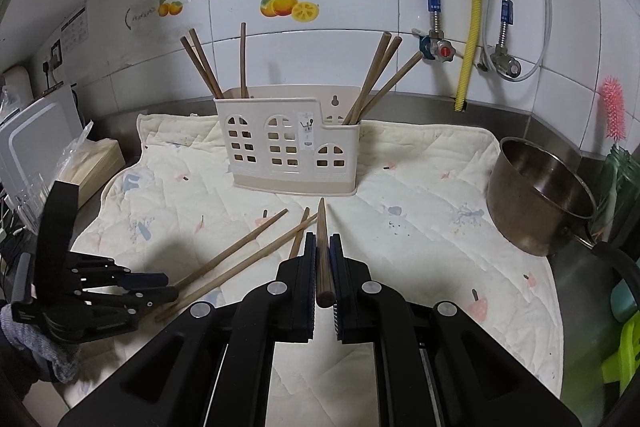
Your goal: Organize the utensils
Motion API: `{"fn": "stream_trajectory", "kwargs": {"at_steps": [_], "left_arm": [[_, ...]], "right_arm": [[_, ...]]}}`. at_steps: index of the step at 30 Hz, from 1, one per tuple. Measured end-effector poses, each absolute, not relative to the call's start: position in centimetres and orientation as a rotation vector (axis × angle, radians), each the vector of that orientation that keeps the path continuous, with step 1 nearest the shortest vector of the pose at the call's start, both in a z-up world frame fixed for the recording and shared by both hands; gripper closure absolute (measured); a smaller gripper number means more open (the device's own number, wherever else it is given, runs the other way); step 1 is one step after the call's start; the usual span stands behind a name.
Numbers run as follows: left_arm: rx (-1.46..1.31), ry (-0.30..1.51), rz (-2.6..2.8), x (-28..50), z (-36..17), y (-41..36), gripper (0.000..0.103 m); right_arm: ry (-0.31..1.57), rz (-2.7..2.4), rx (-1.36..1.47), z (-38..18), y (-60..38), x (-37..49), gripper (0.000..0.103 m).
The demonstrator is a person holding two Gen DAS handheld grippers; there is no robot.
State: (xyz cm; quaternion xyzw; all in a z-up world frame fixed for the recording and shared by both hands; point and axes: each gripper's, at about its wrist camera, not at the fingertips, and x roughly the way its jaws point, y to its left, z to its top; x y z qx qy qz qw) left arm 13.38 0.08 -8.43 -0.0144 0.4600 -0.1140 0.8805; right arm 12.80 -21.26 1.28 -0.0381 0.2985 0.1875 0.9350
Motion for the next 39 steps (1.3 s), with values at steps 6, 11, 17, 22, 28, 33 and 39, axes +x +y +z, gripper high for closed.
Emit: {"fn": "stream_trajectory", "kwargs": {"at_steps": [6, 11, 17, 22, 28, 33, 39], "left_arm": [[-0.044, 0.956, -0.229, 13.6, -8.5, 0.3, 0.095], [-0.071, 0.928, -0.229, 13.2, -6.8, 0.7, 0.096], [-0.084, 0.832, -0.236, 13.0, -2.4, 1.0, 0.097], [-0.073, 0.771, -0.239, 13.6, 0.5, 0.8, 0.097], [-0.072, 0.751, -0.237, 15.1, 2.3, 0.7, 0.097], [-0.06, 0.748, -0.242, 16.4, 3.6, 0.4, 0.097], [-0.034, 0.747, -0.238, 17.6, 5.1, -0.2, 0.097]], "right_arm": [[0.611, 0.379, -0.079, 1.3, -21.5, 12.8, 0.096], [0.61, 0.38, -0.087, 1.5, -21.5, 12.8, 0.096], [0.606, 0.382, -0.085, 1.9, -21.7, 13.0, 0.096], [0.613, 0.397, -0.09, 2.5, -21.6, 13.7, 0.096], [0.623, 0.418, -0.108, 3.7, -21.2, 15.0, 0.096], [0.639, 0.432, -0.142, 4.9, -20.8, 16.3, 0.096], [0.665, 0.451, -0.162, 6.2, -20.8, 17.6, 0.096]]}}
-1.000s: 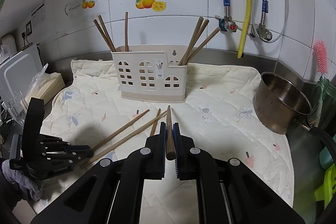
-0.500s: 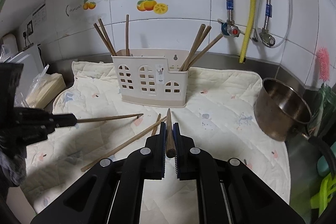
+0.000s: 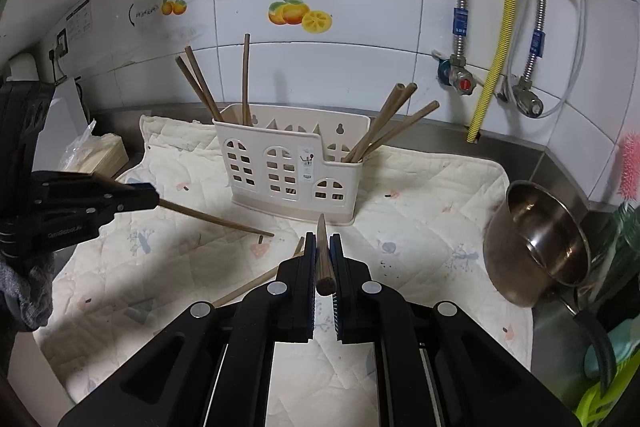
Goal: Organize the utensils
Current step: 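Raise both held chopsticks upright and carry them over the white holder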
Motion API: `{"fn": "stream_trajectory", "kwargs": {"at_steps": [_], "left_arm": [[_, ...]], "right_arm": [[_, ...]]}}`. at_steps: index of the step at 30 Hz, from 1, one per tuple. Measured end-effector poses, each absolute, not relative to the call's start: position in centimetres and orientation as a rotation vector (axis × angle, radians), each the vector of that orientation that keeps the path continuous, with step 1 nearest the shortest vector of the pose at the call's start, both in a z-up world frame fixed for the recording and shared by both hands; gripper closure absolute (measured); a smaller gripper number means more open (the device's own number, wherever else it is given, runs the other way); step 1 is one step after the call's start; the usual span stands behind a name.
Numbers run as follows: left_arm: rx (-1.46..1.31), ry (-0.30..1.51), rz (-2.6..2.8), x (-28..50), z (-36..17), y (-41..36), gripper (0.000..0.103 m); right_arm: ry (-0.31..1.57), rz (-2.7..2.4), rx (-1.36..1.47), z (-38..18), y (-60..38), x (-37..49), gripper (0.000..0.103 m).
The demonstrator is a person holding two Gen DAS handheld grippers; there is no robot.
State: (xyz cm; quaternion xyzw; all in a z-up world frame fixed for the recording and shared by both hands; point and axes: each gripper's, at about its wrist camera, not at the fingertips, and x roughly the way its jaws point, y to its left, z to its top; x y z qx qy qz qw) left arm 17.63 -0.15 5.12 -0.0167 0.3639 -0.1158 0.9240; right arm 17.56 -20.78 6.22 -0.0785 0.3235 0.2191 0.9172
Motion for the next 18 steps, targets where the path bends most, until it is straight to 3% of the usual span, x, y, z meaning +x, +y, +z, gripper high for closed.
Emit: {"fn": "stream_trajectory", "kwargs": {"at_steps": [18], "left_arm": [[0.002, 0.573, -0.21, 19.0, 15.6, -0.1, 0.098]], "right_arm": [[0.626, 0.536, -0.179, 16.6, -22.4, 18.9, 0.096]]}}
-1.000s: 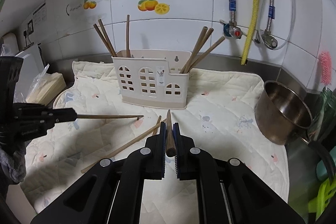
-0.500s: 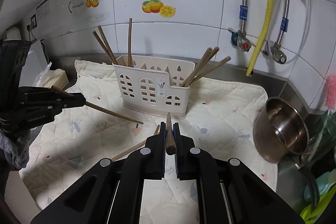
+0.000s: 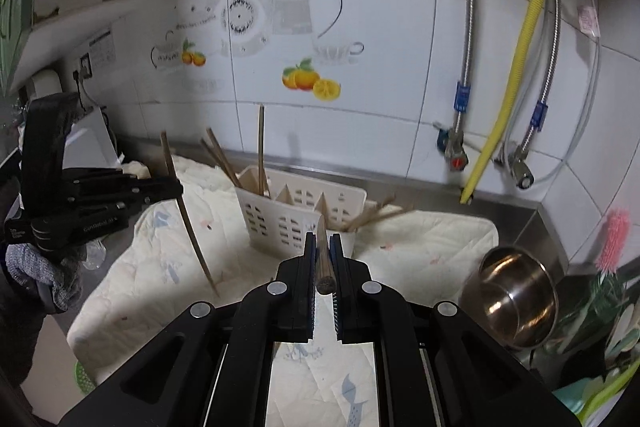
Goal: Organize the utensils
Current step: 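Raise both held chopsticks upright and carry them over the white holder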
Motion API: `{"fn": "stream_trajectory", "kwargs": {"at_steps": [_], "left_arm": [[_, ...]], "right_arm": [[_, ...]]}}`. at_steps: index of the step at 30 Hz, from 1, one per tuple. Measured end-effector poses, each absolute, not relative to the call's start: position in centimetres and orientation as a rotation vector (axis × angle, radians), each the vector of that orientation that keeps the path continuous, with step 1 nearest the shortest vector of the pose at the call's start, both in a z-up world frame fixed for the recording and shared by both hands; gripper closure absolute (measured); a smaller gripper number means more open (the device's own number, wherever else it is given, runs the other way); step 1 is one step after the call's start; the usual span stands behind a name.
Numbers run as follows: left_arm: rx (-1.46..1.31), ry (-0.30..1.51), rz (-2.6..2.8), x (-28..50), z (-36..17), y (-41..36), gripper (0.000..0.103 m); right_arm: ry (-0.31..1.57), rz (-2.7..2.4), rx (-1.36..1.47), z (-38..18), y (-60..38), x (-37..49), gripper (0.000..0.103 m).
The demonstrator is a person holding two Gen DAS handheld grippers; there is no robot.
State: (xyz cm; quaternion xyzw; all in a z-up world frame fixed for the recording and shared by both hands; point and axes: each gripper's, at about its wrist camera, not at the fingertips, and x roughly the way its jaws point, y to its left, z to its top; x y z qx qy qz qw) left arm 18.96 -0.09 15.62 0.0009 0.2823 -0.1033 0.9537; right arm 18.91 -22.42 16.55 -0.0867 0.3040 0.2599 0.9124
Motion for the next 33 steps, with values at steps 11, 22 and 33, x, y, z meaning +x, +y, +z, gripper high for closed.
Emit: {"fn": "stream_trajectory", "kwargs": {"at_steps": [11, 22, 33], "left_arm": [[0.017, 0.428, -0.099, 23.0, 22.0, 0.0, 0.098], [-0.053, 0.436, -0.018, 27.2, 19.0, 1.7, 0.098], [-0.073, 0.507, -0.007, 28.2, 16.1, 2.5, 0.097]], "right_arm": [[0.675, 0.505, -0.245, 17.5, -21.3, 22.2, 0.096], [0.754, 0.549, -0.237, 16.3, -21.5, 24.6, 0.096], [0.813, 0.57, -0.266, 15.4, -20.3, 26.4, 0.096]]}}
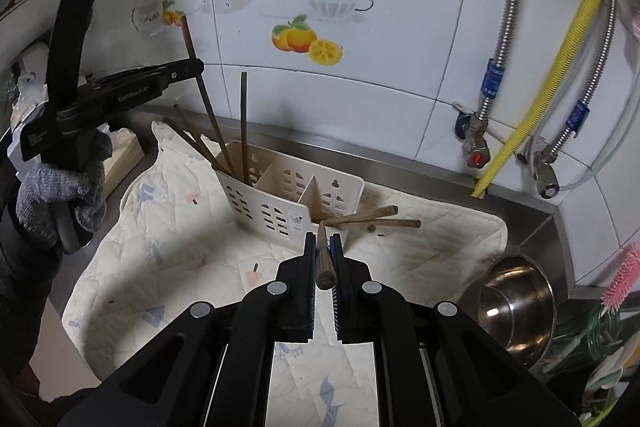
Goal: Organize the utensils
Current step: 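Raise both held chopsticks upright and carry them over the white holder, then open both grippers to drop the chopsticks into the holder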
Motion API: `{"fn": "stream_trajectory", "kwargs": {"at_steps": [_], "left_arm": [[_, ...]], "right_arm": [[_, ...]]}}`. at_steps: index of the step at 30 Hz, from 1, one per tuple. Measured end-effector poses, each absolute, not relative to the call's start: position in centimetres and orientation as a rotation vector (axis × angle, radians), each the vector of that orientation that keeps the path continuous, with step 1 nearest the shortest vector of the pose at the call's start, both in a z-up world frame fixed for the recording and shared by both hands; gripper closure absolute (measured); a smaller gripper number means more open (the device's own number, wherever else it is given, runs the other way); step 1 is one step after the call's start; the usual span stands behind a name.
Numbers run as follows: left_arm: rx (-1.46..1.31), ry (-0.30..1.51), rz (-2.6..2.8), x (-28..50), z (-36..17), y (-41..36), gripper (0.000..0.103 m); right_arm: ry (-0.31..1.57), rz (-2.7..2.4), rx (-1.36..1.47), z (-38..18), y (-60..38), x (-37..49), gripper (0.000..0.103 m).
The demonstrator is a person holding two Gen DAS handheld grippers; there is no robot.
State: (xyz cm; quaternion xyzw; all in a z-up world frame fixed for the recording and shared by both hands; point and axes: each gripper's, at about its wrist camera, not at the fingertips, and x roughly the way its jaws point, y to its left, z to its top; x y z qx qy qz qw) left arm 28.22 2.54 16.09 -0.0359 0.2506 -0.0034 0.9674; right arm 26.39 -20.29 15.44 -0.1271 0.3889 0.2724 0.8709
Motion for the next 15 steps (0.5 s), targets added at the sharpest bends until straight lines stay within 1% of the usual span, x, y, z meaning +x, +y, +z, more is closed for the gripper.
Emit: {"fn": "stream_trajectory", "kwargs": {"at_steps": [6, 10, 12, 14, 15], "left_arm": [[-0.064, 0.518, -0.009, 28.1, 15.7, 2.6, 0.097], [-0.066, 0.521, -0.016, 27.9, 15.8, 2.8, 0.094], [-0.068, 0.517, -0.017, 27.6, 15.9, 3.0, 0.084], [-0.068, 0.5, -0.009, 27.0, 16.2, 3.2, 0.064], [-0.065, 0.49, -0.006, 26.4, 16.3, 3.2, 0.063]], "right_arm": [[0.851, 0.566, -0.237, 14.5, -19.5, 28.5, 0.096], [0.874, 0.568, -0.194, 13.9, -19.5, 29.6, 0.096], [0.869, 0.566, -0.18, 13.9, -19.5, 29.9, 0.095], [0.859, 0.563, -0.168, 14.0, -19.6, 29.9, 0.094], [0.85, 0.561, -0.163, 14.1, -19.7, 29.7, 0.094]]}}
